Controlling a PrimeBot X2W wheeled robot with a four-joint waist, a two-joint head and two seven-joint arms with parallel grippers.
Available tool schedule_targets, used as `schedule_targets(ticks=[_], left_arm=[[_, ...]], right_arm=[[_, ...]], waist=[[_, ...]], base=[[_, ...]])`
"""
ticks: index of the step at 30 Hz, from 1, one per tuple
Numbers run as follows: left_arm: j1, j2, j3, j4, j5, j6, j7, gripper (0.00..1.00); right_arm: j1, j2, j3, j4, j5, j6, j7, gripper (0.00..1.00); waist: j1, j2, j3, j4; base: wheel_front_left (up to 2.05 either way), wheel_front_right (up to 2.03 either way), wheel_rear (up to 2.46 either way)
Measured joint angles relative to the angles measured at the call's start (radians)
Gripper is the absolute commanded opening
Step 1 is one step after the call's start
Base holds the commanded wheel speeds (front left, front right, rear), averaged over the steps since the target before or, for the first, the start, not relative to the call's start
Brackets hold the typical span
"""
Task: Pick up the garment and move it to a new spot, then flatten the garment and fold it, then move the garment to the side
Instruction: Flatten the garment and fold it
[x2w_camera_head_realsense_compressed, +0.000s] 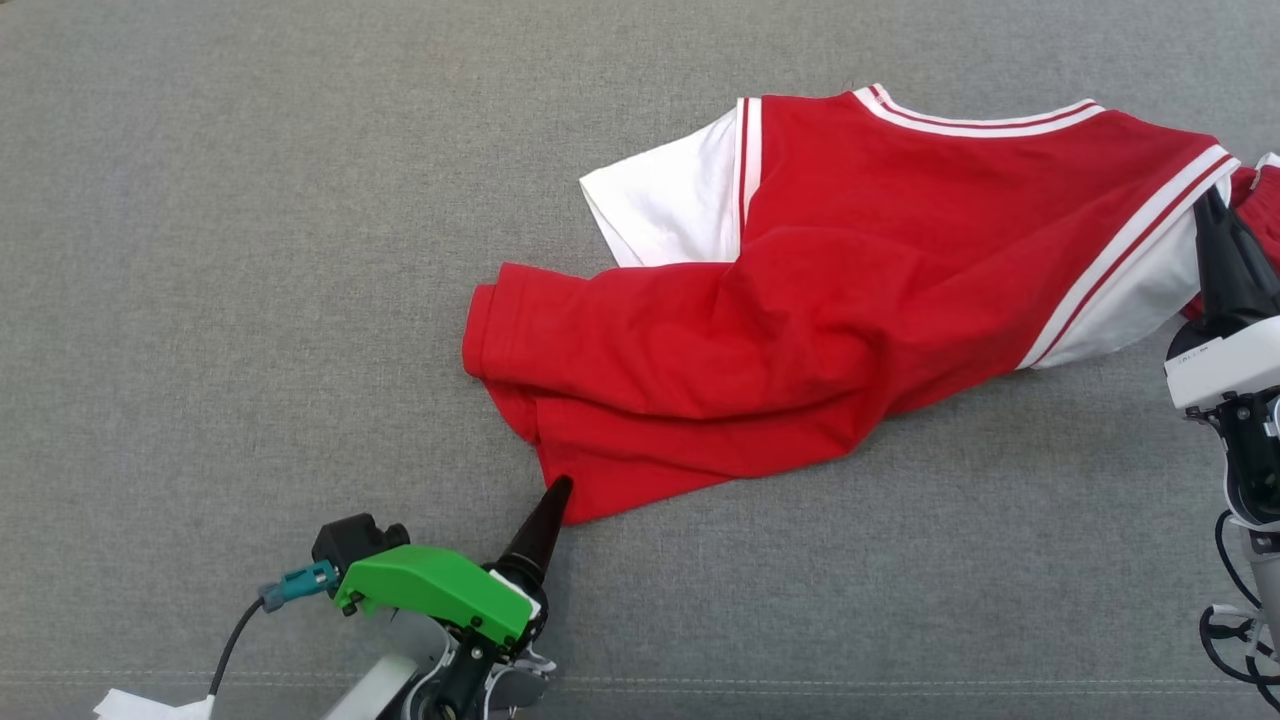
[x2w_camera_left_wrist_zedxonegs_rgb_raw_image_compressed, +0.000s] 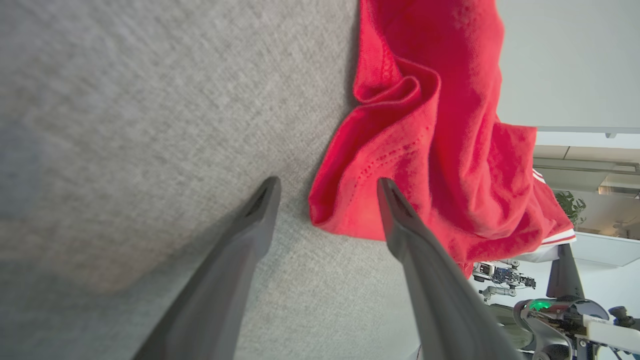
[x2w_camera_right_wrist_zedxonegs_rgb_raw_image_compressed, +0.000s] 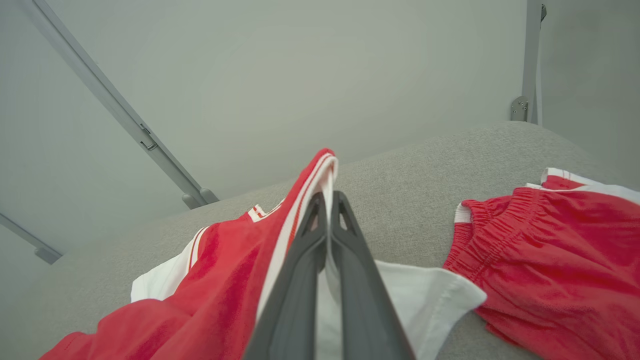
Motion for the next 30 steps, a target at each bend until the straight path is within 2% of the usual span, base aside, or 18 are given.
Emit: schedule_targets(ticks=[9,16,23,24,25,26,27,30], left_arm=[[-0.03,-0.004,-0.044,0.045,0.055,-0.013,-0.015,1.0],[-0.027,-0.006,-0.041,0.025,0.042,-0.013,-0.013,1.0],[-0.028,-0.024,-0.048,-0.022,0.002,-0.012,0.044,1.0],[-0.03,-0.03,-0.057,-0.029,0.001,-0.012,0.054,0.98],[-0.03,-0.036,-0.069,-0.035,0.001,-0.013,0.065,0.82],[-0.03,-0.04,-0.083,-0.041,0.001,-0.015,0.076,0.82],[-0.03,-0.045,-0.093,-0.042,0.001,-0.015,0.084,0.55],[-0.03,-0.049,-0.098,-0.037,0.002,-0.015,0.086,0.12]], right_arm=[[0.002,-0.005,0.004,-0.021,0.0,-0.004,0.016,0.0],[0.026,-0.012,0.0,-0.041,0.0,-0.015,0.025,0.0],[0.026,-0.013,0.013,-0.052,0.0,-0.016,0.034,0.0],[0.026,-0.012,0.015,-0.053,0.0,-0.016,0.035,0.0],[0.026,-0.012,0.017,-0.054,0.0,-0.016,0.035,0.0],[0.026,-0.011,0.018,-0.055,0.0,-0.016,0.035,0.0],[0.026,-0.011,0.019,-0.056,0.0,-0.016,0.035,0.0],[0.026,-0.008,0.021,-0.058,0.0,-0.016,0.037,0.0]], waist=[[0.0,0.0,0.008,0.006],[0.0,0.0,0.012,0.014],[0.0,0.0,0.017,0.023],[0.0,0.0,0.017,0.023],[0.0,0.0,0.017,0.023],[0.0,0.0,0.017,0.023],[0.0,0.0,0.017,0.023],[0.0,0.0,0.016,0.022]], base=[[0.0,0.0,0.0],[0.0,0.0,0.0],[0.0,0.0,0.0],[0.0,0.0,0.0],[0.0,0.0,0.0],[0.0,0.0,0.0],[0.0,0.0,0.0],[0.0,0.0,0.0]])
